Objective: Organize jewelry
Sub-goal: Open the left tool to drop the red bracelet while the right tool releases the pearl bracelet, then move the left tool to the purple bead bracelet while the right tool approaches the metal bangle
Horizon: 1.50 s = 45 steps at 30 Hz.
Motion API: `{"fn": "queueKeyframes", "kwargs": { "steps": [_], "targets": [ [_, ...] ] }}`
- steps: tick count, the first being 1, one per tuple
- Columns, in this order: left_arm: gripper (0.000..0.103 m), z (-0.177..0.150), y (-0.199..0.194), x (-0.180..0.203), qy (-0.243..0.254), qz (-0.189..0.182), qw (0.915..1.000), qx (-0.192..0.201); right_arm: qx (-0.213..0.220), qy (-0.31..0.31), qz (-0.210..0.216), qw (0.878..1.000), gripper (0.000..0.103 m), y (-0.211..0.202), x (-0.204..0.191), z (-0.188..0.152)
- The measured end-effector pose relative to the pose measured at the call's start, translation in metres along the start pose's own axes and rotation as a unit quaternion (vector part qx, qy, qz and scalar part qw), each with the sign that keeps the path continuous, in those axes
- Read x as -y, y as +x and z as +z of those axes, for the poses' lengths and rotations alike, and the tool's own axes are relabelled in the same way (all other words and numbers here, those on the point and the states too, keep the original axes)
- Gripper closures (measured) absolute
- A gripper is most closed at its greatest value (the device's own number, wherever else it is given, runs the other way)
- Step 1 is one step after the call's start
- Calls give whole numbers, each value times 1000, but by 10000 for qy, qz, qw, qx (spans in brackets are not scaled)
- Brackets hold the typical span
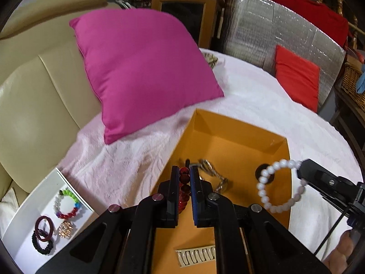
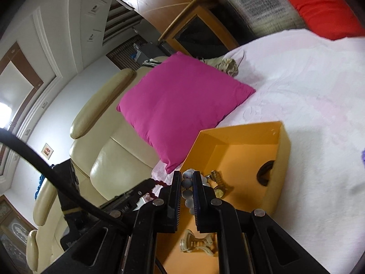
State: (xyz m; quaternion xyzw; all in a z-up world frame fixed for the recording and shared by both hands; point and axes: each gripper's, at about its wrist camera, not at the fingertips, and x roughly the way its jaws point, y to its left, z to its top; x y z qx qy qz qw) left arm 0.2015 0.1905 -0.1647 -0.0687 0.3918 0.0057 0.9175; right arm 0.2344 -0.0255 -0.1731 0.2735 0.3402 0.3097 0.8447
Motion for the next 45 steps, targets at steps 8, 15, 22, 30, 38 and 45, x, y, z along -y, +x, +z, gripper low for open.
{"fn": "queueKeyframes", "kwargs": {
  "steps": [8, 15, 22, 30, 38, 45],
  "targets": [
    [94, -8, 20, 7, 204, -110, 9985, -499, -496, 33, -183, 9986, 92, 36, 4, -11],
    [81, -1, 12, -7, -240, -51, 9994, -246, -594, 394, -922, 9932, 89, 26, 38, -6],
    [78, 8, -5, 6, -365, -92, 9988, 314, -16, 382, -1094, 9933, 89, -23, 59, 14],
    [73, 16, -26, 75, 219, -253, 9957, 867, 348, 689, -1516, 9854, 89, -86, 102, 32],
    [66, 12, -23, 160, 881, -601, 9911, 803, 794, 1074, -1730, 9758, 89, -158, 139, 43],
    [53, -1, -6, 231, 1341, -793, 9863, 544, 886, 1229, -1949, 9691, 89, -195, 162, 44]
  ]
}}
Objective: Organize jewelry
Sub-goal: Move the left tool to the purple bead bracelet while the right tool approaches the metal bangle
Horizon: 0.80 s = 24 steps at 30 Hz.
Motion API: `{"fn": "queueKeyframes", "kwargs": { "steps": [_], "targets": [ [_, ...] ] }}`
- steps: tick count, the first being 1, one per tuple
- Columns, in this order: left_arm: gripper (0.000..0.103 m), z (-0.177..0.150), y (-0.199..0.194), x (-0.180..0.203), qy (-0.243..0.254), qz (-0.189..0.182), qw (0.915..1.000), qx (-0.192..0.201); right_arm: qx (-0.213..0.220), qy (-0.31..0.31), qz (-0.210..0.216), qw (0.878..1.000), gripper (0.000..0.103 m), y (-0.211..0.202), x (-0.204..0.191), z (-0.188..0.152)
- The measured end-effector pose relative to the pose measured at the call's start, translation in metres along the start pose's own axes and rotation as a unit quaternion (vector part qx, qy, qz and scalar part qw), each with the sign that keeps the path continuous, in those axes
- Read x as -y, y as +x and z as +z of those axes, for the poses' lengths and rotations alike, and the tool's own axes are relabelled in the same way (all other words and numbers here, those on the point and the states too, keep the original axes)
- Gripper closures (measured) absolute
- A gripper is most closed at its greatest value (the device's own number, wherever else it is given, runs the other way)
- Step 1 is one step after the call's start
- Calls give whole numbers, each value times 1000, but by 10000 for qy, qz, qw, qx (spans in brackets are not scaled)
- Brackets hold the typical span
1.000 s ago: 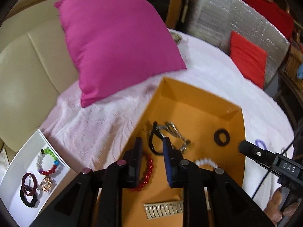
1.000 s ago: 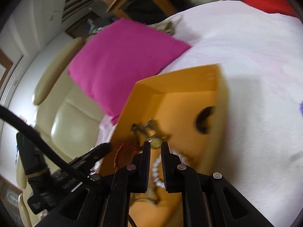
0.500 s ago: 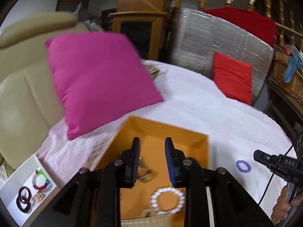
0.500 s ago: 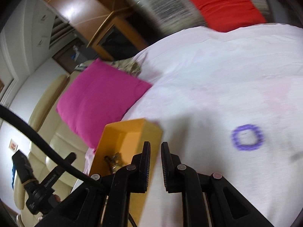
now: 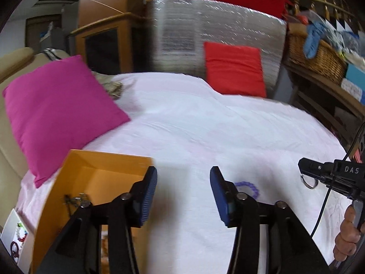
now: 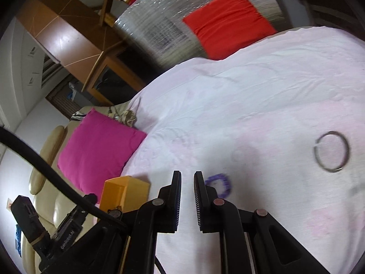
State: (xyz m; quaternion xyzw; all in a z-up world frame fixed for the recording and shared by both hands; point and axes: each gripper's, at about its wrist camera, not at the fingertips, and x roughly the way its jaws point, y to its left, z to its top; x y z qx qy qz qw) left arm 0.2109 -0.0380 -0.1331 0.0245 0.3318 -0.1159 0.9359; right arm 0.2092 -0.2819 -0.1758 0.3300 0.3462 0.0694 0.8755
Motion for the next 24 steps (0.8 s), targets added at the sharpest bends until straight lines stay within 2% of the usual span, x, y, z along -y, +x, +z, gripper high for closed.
{"fn": "queueKeyframes", "kwargs": {
  "steps": [3, 7, 11, 19, 24],
  "targets": [
    [52, -3, 17, 29, 174, -73, 9996, -221, 50, 152, -64, 9999, 88, -11, 18, 4],
    [48, -11, 36, 64, 476, -83, 9976, -490, 55, 480, -187, 9987, 77, -17, 41, 8],
    [48, -16, 52, 80, 577, -57, 9958, -705, 132, 689, -254, 9972, 77, -20, 55, 10],
    [48, -25, 78, 70, 443, 32, 9926, -1131, 33, 915, -352, 9952, 77, -11, 74, 10],
    [48, -30, 87, 68, 499, 130, 9907, -1261, -58, 1112, -279, 9934, 77, -3, 82, 9]
  ]
}}
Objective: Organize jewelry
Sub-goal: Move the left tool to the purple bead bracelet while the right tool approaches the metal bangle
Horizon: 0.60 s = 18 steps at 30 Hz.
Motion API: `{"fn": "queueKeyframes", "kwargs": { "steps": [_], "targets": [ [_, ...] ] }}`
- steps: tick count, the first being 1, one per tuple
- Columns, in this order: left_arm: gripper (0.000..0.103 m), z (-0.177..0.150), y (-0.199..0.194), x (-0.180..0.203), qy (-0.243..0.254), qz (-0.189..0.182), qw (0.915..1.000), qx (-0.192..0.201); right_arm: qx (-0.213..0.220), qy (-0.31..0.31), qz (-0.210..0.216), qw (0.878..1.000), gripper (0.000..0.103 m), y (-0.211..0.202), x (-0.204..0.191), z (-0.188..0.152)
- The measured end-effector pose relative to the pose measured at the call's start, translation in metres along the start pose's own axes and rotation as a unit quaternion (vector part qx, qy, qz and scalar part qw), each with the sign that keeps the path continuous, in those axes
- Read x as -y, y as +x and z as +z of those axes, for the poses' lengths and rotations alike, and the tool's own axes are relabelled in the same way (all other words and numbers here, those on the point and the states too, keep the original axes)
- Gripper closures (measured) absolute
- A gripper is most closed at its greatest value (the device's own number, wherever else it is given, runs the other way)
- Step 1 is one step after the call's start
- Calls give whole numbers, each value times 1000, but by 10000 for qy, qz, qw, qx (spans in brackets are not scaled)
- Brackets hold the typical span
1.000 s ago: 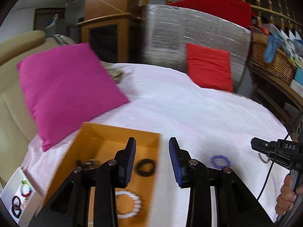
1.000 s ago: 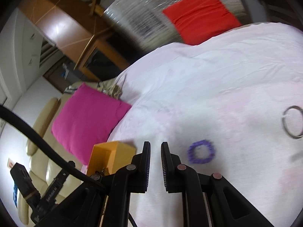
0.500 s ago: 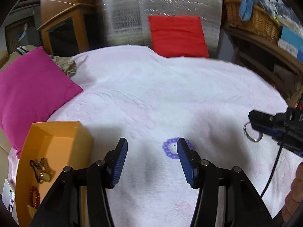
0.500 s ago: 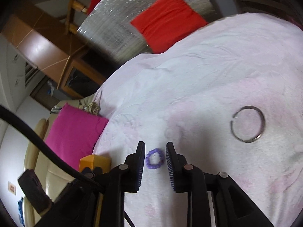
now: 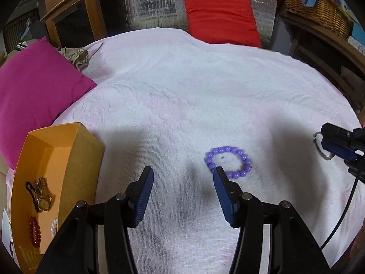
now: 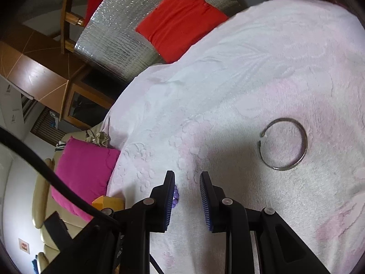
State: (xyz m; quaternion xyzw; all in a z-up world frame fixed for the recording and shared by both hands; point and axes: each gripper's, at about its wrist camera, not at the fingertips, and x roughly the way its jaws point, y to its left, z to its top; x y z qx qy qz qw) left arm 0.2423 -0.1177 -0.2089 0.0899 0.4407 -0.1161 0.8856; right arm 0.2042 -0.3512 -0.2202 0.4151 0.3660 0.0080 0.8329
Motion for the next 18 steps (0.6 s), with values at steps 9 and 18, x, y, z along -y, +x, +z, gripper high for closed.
{"fn": "queueKeyframes", "kwargs": {
  "steps": [9, 18],
  "targets": [
    [48, 2, 4, -19, -26, 97, 9999, -39, 46, 77, 16, 10000, 77, -1, 8, 5],
    [48, 6, 14, -29, -298, -155, 9994, -93, 292, 326, -64, 9990, 77, -21, 34, 22]
  ]
}}
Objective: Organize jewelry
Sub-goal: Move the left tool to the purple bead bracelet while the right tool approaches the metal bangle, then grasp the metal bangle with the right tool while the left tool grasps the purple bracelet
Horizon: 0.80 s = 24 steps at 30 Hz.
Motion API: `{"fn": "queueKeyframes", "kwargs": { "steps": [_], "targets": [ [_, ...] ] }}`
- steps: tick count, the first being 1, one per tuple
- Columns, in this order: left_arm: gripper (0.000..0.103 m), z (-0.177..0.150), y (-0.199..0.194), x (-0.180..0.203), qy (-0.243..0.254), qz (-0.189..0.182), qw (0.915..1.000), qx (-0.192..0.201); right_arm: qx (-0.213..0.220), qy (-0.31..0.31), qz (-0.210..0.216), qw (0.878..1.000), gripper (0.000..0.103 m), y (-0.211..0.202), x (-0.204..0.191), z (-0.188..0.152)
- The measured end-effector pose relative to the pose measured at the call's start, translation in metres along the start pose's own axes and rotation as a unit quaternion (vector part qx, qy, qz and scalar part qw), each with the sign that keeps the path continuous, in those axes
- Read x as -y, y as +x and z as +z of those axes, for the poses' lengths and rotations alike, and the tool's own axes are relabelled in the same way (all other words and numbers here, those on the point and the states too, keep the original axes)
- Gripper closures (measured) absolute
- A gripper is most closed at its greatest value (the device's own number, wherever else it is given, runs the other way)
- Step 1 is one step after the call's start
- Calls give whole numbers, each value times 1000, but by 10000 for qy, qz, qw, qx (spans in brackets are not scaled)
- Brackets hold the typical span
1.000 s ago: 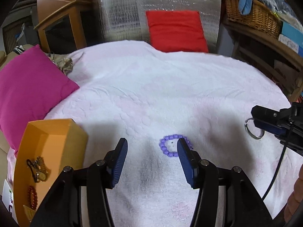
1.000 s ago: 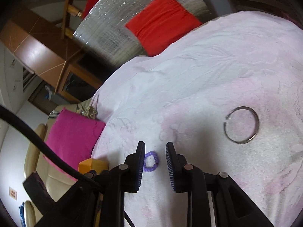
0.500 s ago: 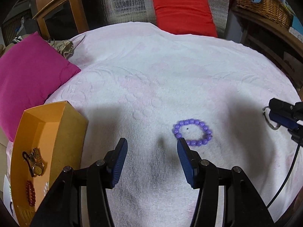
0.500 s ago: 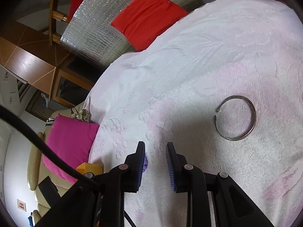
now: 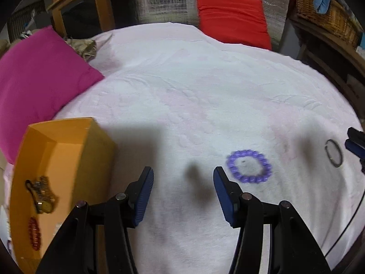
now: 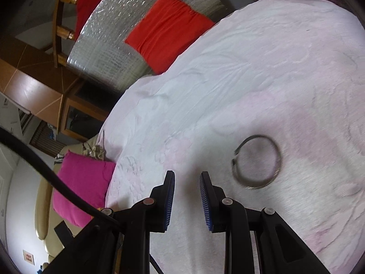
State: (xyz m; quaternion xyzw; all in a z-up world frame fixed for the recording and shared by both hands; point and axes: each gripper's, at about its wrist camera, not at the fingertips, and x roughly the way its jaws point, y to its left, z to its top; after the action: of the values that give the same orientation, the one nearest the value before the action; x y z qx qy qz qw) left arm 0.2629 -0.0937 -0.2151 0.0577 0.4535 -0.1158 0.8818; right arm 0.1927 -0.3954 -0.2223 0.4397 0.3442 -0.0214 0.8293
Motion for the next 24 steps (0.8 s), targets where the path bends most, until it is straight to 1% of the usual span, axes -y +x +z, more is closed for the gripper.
{"fn": "queueKeyframes", "kwargs": {
  "steps": [2, 6, 12, 15, 17, 21, 24],
  "targets": [
    [48, 2, 3, 7, 0, -191, 9998, -37, 67, 80, -7, 9999, 77, -5, 7, 5],
    [48, 5, 12, 21, 147, -252, 9996, -48, 113, 177, -91, 9997, 77, -10, 18, 15],
    [48, 9, 30, 27, 71, -471, 9985, -258, 152, 287, -304, 9990, 77, -15, 35, 25],
    [48, 10, 38, 28, 77, -445, 9985, -303, 156, 248, -505, 9983, 77, -16, 42, 28],
    [48, 10, 41, 30, 120, -527, 9980, -337, 124, 168, -662, 9976, 77, -16, 46, 30],
    [48, 10, 47, 37, 353, -412, 9978, -380, 66, -81, -1045, 9945, 77, -14, 51, 33],
    [48, 11, 48, 40, 468, -371, 9976, -340, -54, -216, -1221, 9923, 77, -8, 53, 33]
  ]
}}
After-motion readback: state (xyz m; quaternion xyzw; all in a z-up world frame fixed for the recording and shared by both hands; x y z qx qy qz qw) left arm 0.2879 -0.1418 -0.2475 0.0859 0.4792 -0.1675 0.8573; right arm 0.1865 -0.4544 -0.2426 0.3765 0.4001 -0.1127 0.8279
